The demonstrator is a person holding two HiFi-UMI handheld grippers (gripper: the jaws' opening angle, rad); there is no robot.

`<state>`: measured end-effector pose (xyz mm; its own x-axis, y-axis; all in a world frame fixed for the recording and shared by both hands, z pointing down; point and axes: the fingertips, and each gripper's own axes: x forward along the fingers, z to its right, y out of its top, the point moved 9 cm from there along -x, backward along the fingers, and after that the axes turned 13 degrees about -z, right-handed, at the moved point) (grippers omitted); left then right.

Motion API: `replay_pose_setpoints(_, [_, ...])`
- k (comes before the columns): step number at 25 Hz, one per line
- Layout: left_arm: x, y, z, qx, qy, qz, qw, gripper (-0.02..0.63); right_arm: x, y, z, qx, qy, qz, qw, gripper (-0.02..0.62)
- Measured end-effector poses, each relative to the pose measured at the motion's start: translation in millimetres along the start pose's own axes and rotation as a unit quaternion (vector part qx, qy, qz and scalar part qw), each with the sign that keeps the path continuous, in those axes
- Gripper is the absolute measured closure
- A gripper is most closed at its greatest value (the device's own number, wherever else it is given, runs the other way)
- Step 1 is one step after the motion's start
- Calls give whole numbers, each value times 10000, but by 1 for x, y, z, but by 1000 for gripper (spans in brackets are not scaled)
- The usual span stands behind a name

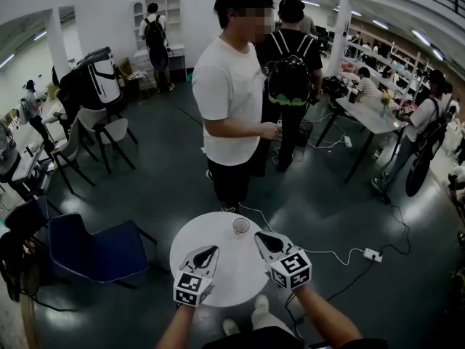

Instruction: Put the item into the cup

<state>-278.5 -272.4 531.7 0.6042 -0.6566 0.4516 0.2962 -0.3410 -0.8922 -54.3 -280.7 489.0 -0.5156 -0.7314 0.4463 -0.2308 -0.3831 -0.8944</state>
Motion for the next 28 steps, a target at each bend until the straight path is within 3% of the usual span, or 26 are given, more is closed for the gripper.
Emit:
replay_pose_setpoints(6, [-23,-5,14,14,-82,205,9998,589,-12,-8,-22,5,-26,83,10000,578])
replay_pose_setpoints(13, [-43,-10,9,-7,-73,162,9998,589,-11,0,-38,-18,-11,115,9999,578])
replay_pose_setpoints(28, [-30,6,29,11,-147,154,9998,589,-28,2,-12,91,-56,272,9996,578])
